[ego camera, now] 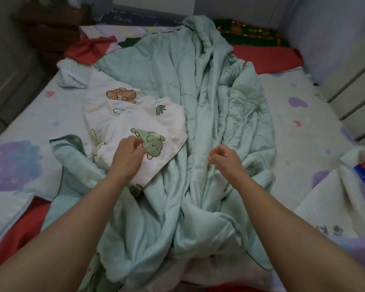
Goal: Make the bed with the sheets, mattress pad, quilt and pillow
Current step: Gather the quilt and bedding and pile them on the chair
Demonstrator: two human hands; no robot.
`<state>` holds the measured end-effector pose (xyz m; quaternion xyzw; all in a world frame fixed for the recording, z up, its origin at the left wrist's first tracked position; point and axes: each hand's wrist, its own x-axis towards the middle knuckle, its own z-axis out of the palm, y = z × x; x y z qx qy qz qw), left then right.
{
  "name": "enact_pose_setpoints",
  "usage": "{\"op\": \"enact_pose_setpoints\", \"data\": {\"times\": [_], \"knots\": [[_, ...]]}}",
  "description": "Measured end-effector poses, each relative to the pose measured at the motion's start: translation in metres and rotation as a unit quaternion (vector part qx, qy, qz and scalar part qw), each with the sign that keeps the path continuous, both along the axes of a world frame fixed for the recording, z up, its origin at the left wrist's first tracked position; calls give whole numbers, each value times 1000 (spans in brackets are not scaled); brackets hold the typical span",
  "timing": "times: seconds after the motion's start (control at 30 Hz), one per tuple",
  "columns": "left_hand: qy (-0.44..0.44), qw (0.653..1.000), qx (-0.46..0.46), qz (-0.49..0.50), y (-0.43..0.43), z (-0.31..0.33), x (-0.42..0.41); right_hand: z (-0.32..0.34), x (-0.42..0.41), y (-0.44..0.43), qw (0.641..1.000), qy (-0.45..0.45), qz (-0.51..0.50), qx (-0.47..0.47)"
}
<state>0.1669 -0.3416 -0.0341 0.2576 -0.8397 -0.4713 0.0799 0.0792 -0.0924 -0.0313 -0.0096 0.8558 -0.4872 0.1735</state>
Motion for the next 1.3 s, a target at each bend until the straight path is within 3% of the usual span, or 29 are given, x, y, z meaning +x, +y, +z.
{"op": "enact_pose_setpoints", "data": {"times": [0.1, 0.2, 0.43, 0.63, 0.9, 1.13, 1.3], "knots": [[-36, 994, -104, 17, -14, -10, -34, -14, -39, -8, 999, 25, -9, 44], [-133, 976, -168, 42, -26, -24, -66, -26, -74, -19, 994, 26, -5, 104], [-245, 963, -101, 58, -43, -52, -103, -55, -120, -55, 988, -20, 10, 153], [-205, 962, -178, 22, -56, -67, -101, -61, -120, -64, 990, -18, 0, 141], [-118, 982, -150, -8, -31, -33, -78, -27, -100, -42, 991, 118, -24, 63], [-67, 981, -178, -28, 2, 13, -14, 18, -27, -17, 969, 221, -10, 113], [-28, 989, -142, -38, 23, 60, 50, 51, 48, -3, 955, 296, -6, 24]]}}
